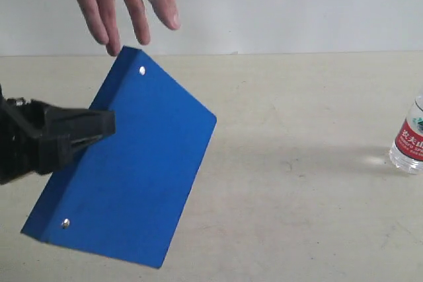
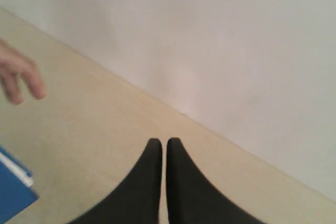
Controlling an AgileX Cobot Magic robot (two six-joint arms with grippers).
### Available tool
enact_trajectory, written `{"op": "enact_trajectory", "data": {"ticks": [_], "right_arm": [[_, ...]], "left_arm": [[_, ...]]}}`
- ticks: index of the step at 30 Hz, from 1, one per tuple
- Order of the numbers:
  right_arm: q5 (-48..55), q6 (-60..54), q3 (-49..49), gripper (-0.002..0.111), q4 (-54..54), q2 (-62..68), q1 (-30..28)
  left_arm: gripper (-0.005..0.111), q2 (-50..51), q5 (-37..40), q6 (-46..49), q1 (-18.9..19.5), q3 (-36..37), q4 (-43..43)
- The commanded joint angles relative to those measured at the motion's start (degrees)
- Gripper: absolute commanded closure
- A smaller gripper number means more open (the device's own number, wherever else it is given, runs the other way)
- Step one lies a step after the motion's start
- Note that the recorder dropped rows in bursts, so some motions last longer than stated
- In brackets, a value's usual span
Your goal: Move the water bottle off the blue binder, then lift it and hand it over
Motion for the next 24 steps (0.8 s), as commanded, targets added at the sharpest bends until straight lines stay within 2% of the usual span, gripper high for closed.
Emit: {"op": "enact_trajectory", "data": {"ticks": [1, 4, 5, 6, 7, 10, 12, 16, 20, 24], "right_arm": [[-0.3, 16.73, -0.13, 0.109, -21.19, -9.98, 0.02], [1.92, 28.59, -0.13, 0.109, -35.19, -15.61, 0.02], [6.61, 34.78, -0.13, 0.109, -41.2, -17.87, 0.02], [9.51, 36.33, -0.13, 0.109, -42.92, -18.37, 0.02], [15.39, 37.34, -0.13, 0.109, -45.09, -19.1, 0.02], [21.52, 37.34, -0.13, 0.109, -45.45, -19.13, 0.02], [21.65, 37.34, -0.13, 0.109, -46.15, -19.13, 0.02], [21.75, 37.34, -0.13, 0.109, -46.52, -19.13, 0.02], [21.75, 37.34, -0.13, 0.109, -46.52, -19.13, 0.02], [21.75, 37.34, -0.13, 0.109, -46.82, -19.13, 0.02]], "left_arm": [[0.102, -5.28, 3.96, -1.61, -0.14, 5.07, 1.71], [0.102, -5.32, 13.66, 1.54, -0.14, 5.34, 2.21], [0.102, -4.31, 20.65, 5.33, -0.14, 4.63, 4.05], [0.102, -3.72, 22.76, 6.73, -0.14, 4.18, 4.68], [0.102, -2.6, 23.1, 7.75, -0.14, 3.17, 4.68], [0.102, -2.35, 20.4, 7.98, -0.14, 1.65, 4.68], [0.102, -3.05, 20.42, 7.98, -0.14, 0.09, 4.68], [0.102, -6.13, 13.77, 8.15, -0.14, 0.32, 4.68], [0.102, -10.7, 18.14, 9.07, -0.14, 0.32, 4.68], [0.102, -11.18, 18.99, 9.07, -0.14, 0.32, 4.68]]}}
